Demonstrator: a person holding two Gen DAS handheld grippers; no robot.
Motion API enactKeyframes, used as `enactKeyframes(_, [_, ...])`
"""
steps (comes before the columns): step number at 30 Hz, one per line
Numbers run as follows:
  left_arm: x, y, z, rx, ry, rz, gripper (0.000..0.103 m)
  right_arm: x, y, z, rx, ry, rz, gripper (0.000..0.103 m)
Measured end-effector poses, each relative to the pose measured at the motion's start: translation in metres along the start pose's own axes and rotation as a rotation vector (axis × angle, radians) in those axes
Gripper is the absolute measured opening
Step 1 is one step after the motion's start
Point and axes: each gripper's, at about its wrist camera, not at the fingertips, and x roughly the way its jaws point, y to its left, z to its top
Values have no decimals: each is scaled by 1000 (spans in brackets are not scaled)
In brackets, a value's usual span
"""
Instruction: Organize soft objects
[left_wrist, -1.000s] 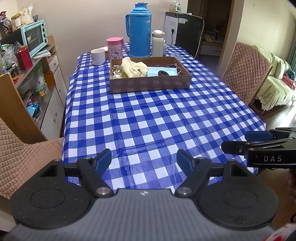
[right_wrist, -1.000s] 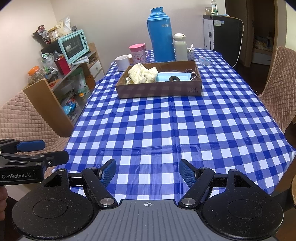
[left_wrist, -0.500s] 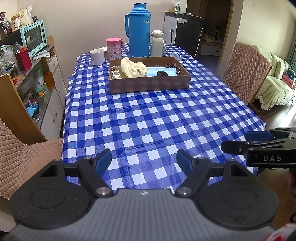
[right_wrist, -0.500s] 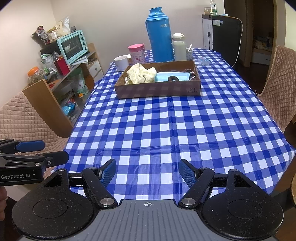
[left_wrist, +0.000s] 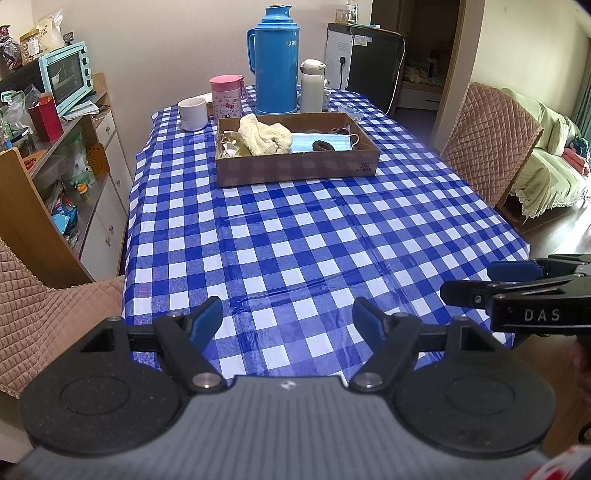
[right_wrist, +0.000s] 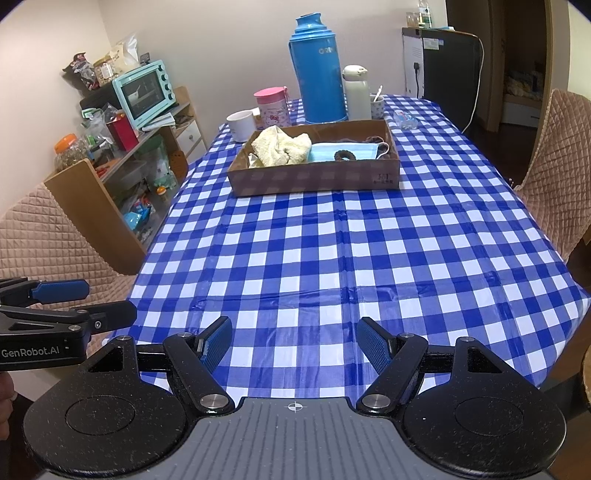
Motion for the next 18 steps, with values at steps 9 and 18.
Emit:
enactKeyframes(9, [0, 0, 0, 0, 0, 1, 76, 0, 0, 0, 1, 1, -1, 74])
enactKeyframes(18, [8, -2, 3, -3, 10, 0, 76, 3, -3, 2, 2, 6, 0, 74])
